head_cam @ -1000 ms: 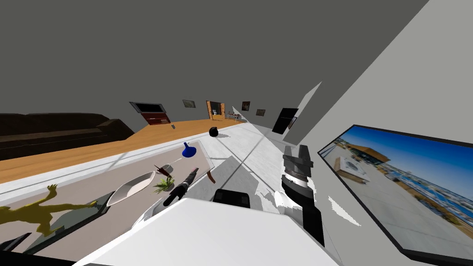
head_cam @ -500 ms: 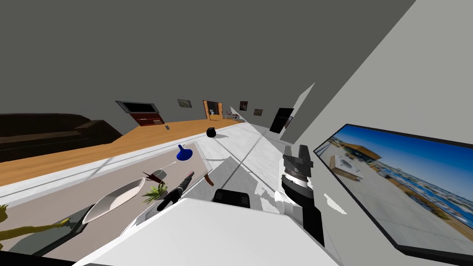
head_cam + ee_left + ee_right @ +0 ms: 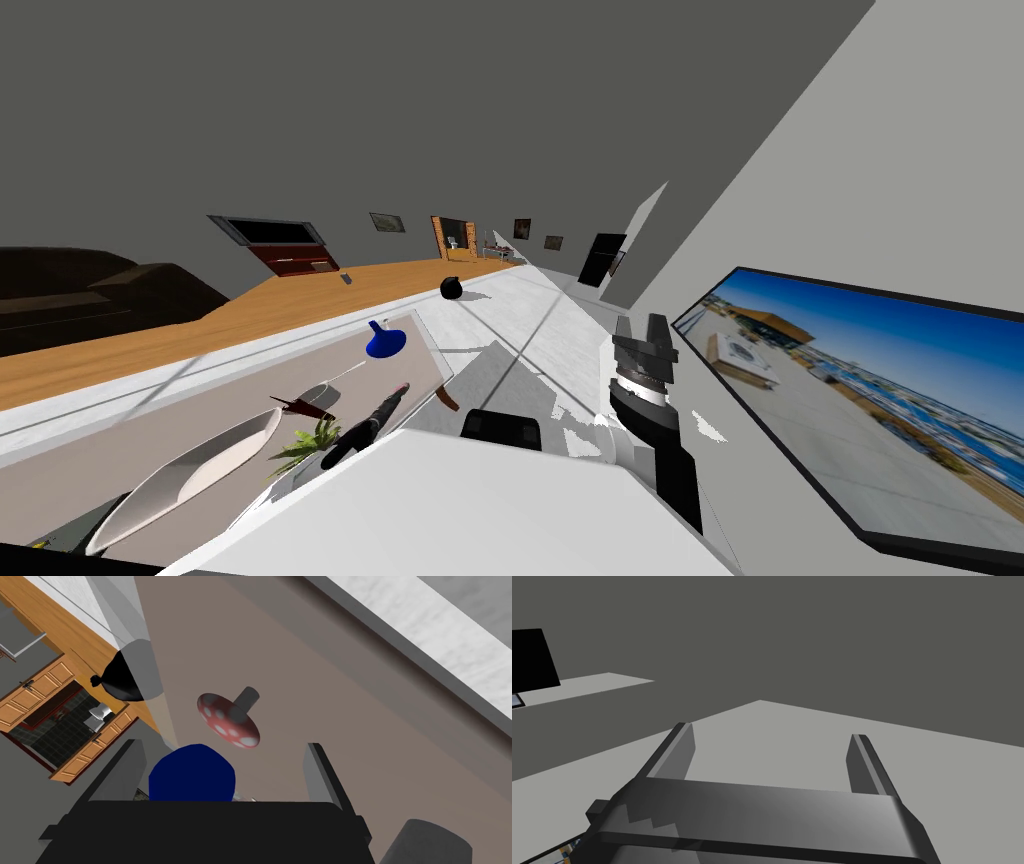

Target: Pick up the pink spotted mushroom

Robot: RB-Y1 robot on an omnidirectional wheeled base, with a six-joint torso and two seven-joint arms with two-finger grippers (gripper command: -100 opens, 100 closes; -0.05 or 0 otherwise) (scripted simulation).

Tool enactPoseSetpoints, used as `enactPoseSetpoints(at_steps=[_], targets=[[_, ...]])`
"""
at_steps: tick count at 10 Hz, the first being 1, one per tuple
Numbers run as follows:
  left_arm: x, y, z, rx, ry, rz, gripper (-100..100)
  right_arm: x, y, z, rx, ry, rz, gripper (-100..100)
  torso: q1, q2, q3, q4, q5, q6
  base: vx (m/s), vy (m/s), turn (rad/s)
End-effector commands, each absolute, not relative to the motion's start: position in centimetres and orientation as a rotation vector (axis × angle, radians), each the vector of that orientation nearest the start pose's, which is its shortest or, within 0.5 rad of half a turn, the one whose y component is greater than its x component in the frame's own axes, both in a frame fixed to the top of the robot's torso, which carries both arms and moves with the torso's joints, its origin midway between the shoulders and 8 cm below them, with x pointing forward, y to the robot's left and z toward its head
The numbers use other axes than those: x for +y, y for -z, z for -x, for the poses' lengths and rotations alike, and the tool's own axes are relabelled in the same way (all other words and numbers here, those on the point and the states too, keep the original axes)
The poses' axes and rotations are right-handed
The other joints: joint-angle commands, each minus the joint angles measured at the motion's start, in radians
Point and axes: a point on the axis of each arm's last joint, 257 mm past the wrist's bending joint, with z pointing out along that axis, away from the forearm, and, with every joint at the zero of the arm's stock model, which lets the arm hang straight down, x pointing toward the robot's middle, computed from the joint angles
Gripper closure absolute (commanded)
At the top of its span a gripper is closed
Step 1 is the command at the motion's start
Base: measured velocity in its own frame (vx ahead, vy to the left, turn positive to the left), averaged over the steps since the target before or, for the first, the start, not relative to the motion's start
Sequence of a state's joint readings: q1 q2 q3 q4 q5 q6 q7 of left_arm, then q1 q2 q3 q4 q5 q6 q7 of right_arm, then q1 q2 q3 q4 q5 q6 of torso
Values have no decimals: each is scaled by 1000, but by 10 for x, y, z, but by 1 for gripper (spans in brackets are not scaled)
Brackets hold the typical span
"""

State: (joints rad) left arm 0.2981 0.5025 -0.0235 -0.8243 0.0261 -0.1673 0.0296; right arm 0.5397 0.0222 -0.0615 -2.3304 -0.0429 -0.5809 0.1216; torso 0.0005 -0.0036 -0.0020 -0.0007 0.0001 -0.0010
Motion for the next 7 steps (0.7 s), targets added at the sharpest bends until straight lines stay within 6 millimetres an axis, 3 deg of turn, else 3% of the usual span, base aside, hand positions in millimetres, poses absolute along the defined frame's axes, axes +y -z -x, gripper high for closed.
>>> enactPoseSetpoints(at_steps=[1, 2, 6, 7], targets=[[552, 557, -200, 1833, 165, 1512, -100, -304, -50, -311, 530, -1156, -569, 0, 0, 0, 0, 0, 0, 0, 42, -4, -87], [550, 554, -206, 1828, 179, 1502, -100, -304, -50, -311, 530, -1156, -569, 0, -1, 0, 0, 0, 0, 0, 40, 4, -57], [578, 565, -163, 1877, 50, 1540, -100, -304, -50, -311, 530, -1156, -569, 0, 0, -1, -1, 0, 0, 1, 60, 3, -87], [578, 565, -163, 1877, 50, 1540, -100, -304, -50, -311, 530, -1156, -569, 0, -1, -3, -1, 0, 0, 1, 72, 6, -27]])
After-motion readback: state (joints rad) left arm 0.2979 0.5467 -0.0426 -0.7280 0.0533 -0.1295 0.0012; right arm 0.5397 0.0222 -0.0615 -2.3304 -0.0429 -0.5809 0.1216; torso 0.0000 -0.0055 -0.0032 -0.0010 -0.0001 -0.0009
